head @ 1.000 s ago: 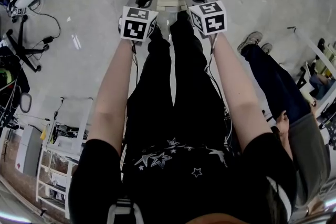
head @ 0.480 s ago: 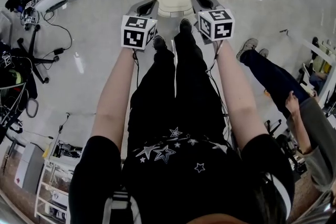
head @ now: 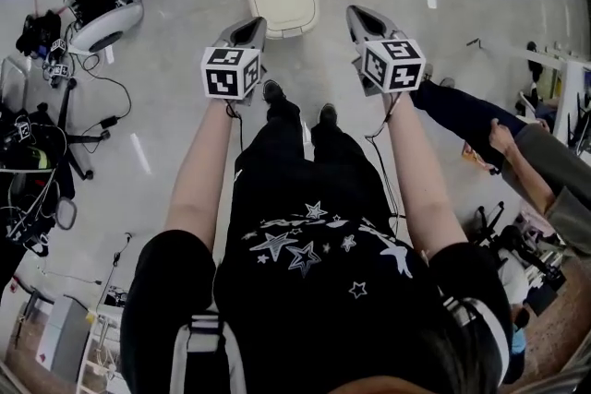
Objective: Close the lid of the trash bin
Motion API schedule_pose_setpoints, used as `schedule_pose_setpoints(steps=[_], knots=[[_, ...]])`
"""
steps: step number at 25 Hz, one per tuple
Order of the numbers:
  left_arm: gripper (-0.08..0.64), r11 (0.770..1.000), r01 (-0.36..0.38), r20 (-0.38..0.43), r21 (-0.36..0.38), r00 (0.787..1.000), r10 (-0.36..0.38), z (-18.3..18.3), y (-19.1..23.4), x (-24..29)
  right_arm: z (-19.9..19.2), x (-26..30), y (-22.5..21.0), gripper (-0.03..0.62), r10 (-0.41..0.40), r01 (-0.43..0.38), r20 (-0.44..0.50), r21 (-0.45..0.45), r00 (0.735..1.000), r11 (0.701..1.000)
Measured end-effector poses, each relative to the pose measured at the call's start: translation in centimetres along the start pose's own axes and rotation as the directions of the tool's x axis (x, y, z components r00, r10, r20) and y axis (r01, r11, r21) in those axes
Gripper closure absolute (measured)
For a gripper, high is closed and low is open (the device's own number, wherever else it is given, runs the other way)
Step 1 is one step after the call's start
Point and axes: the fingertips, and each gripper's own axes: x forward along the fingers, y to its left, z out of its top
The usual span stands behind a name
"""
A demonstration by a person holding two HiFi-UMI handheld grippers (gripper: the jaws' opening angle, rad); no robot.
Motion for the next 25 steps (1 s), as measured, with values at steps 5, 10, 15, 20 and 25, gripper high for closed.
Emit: schedule_pose_setpoints(steps=[5,10,15,20,25], knots=[[0.549,1.0,-0.007,0.073,-0.003,0.997,0.007,1.7,-3.4,-3.1,0.2,-4.5,0.5,0.597,0.007,-0.008,0.044,0.024,0.999,1.0],[0.549,0.999,-0.039,0.138,0.023,0.99,0.035,2.1,-7.2,-6.5,0.7,-7.6,2.5,0.597,0.074,-0.073,0.103,-0.014,0.992,0.997],[0.549,0.996,-0.076,0.192,0.046,0.979,0.066,1.6,-12.6,-10.5,0.1,-12.6,4.6,0.597,0.149,-0.145,0.161,-0.04,0.976,0.989],[0.549,0.994,-0.093,0.262,0.058,0.962,0.075,0.7,-18.5,-14.4,-2.0,-18.4,5.5,0.597,0.194,-0.187,0.205,-0.056,0.959,0.981],[0.549,0.991,-0.11,0.317,0.071,0.945,0.082,-1.4,-24.5,-18.0,-5.2,-24.6,6.1,0.597,0.24,-0.224,0.237,-0.093,0.941,0.97]])
